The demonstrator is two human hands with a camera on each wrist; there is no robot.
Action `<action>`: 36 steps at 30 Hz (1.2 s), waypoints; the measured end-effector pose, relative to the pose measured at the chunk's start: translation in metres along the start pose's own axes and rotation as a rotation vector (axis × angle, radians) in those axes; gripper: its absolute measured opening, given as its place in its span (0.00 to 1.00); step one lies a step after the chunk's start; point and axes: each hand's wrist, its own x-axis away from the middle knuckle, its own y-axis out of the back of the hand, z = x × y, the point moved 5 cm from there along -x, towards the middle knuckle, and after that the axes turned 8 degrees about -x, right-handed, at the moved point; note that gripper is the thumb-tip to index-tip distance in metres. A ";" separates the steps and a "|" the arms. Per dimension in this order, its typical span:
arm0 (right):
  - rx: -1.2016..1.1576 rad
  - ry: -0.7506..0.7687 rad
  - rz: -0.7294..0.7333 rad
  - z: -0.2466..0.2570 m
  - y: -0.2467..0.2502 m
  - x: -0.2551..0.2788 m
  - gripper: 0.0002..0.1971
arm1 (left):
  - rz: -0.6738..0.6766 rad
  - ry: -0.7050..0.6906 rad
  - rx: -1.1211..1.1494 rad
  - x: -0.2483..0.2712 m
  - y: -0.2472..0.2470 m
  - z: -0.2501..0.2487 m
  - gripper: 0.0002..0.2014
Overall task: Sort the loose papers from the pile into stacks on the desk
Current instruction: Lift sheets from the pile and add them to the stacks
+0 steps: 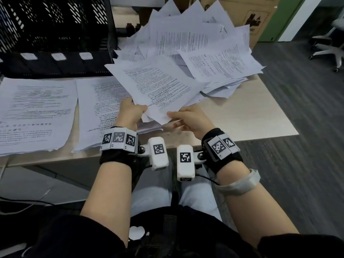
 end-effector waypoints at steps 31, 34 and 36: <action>-0.441 0.365 -0.477 0.019 -0.012 0.002 0.25 | -0.138 -0.191 0.177 0.046 0.087 -0.007 0.10; -0.326 0.398 -0.455 0.016 -0.023 0.008 0.15 | -0.149 -0.217 0.141 0.052 0.097 -0.002 0.11; -0.295 0.398 -0.437 0.014 -0.027 0.012 0.09 | -0.177 -0.216 0.130 0.055 0.105 0.002 0.13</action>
